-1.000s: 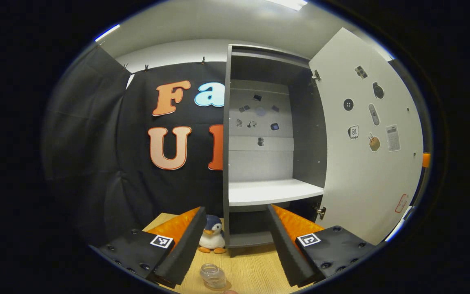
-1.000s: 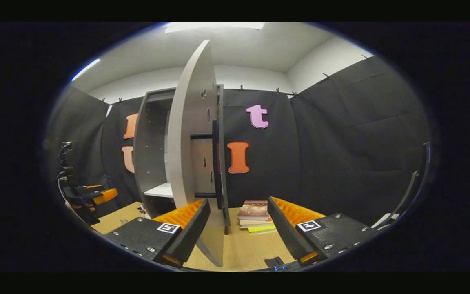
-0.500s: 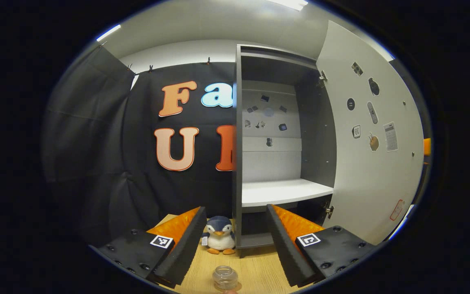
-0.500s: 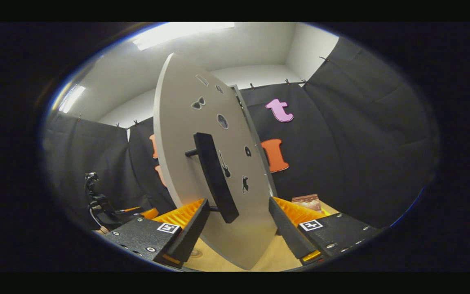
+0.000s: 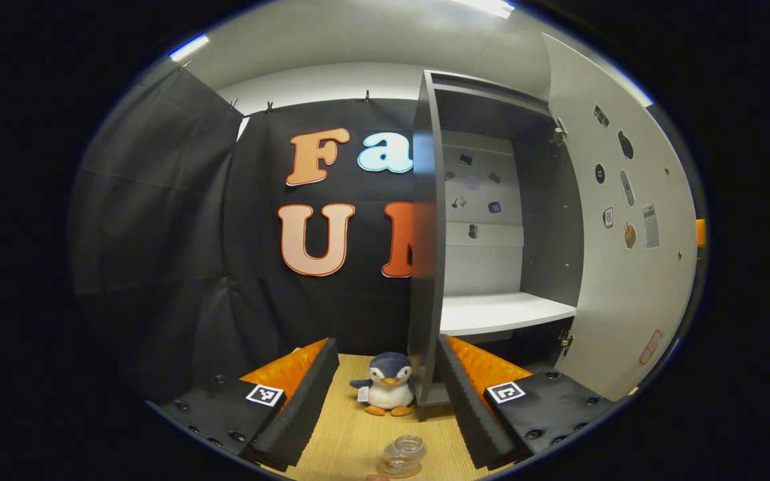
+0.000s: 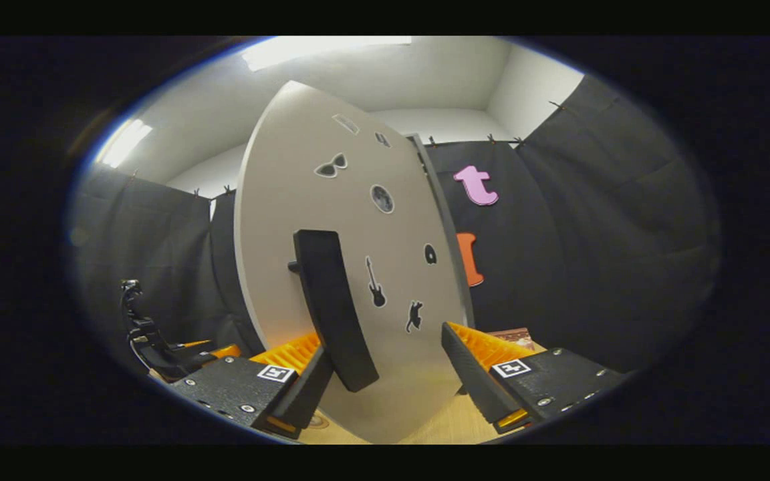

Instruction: Open the cabinet door with the right hand, grasp the bottle in the cabinet with the left hand and place it on the coaster, then close the cabinet door with the right hand.

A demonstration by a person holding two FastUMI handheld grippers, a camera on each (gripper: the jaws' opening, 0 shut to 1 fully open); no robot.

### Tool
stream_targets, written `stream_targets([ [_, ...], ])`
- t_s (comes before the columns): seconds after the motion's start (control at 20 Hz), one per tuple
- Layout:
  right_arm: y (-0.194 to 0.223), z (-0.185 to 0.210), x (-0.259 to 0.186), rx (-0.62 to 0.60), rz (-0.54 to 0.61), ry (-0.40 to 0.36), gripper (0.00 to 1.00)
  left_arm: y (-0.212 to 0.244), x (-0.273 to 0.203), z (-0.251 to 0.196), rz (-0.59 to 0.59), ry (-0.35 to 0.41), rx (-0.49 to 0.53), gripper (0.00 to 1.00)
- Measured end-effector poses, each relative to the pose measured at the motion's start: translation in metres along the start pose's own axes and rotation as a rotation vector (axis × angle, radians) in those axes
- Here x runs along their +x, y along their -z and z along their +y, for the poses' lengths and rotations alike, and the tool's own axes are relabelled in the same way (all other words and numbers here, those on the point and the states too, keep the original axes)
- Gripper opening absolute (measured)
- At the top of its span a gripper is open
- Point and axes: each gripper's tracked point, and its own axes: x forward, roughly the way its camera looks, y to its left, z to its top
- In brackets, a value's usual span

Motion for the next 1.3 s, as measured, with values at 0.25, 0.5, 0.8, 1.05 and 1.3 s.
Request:
stream_targets([
  [0.25,0.000,0.031,0.028,-0.184,-0.006,0.072,0.94,0.003,0.011,0.027,0.010,-0.022,-0.021,0.95],
  [0.5,0.007,0.055,0.059,-0.196,-0.017,0.186,0.88,0.012,0.019,0.055,0.029,-0.028,-0.017,0.95],
  [0.8,0.010,0.071,0.071,-0.197,-0.029,0.323,0.94,0.016,0.048,0.084,0.033,0.012,-0.006,0.94],
  [1.05,0.026,0.098,0.071,-0.089,0.002,0.307,0.94,0.016,0.073,0.089,0.027,0.075,-0.003,0.94],
  [1.3,0.052,0.114,0.108,-0.095,0.054,0.266,0.94,0.012,0.086,0.085,0.014,0.125,-0.017,0.95],
])
